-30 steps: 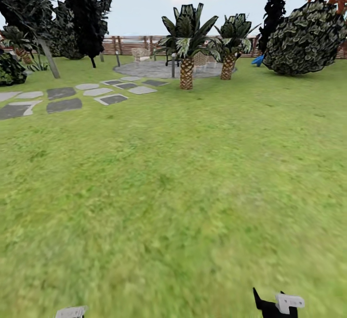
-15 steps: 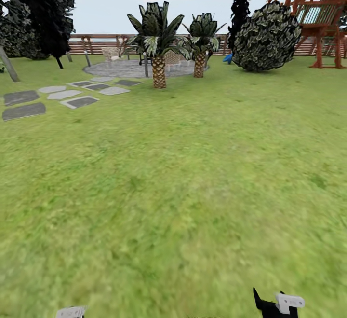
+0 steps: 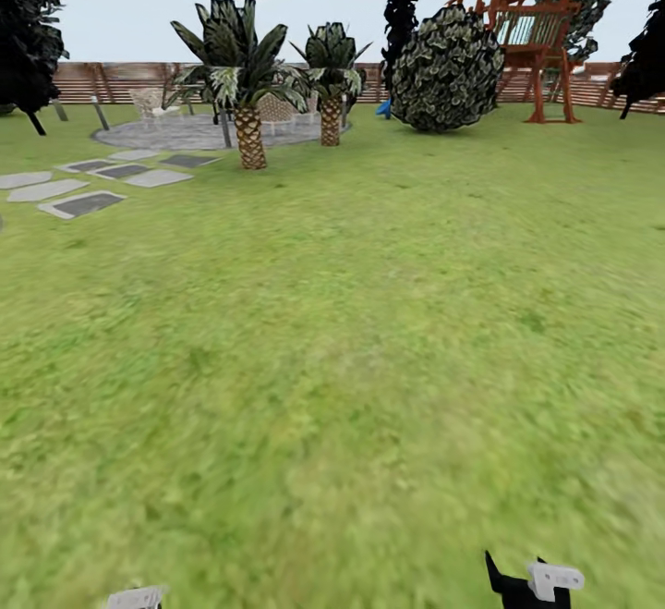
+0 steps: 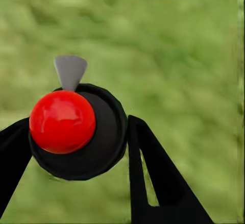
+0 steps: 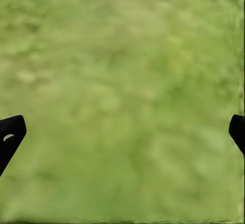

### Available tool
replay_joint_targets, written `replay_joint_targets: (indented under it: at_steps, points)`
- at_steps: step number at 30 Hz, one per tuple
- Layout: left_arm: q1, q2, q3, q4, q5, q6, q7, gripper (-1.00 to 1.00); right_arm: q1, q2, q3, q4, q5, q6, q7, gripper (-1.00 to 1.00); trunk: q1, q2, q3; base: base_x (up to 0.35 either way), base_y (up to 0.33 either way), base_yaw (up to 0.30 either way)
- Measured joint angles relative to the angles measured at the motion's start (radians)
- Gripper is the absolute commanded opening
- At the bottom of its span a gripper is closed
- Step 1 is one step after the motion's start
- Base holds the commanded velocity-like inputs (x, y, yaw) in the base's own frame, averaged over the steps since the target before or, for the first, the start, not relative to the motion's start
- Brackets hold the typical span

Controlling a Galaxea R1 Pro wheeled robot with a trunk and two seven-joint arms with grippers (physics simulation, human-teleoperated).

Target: In the garden, pick up the pesticide atomizer on the floor and spray pesticide onto both trees until each tree trunk is fully covered.

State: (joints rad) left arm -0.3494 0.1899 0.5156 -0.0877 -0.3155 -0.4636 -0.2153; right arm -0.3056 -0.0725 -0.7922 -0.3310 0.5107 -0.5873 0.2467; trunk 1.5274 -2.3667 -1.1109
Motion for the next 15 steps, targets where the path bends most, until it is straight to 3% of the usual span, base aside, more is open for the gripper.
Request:
replay_joint_targets:
  at_steps: [15]
  points:
    - [0.001,0.0,0.0,0.0,0.0,0.0,0.0,-1.0,0.0,0.0,0.0,0.0,0.0,0.0,0.0,1.0,0.0,0.0,-0.006,0.0,-0.273,-0.283]
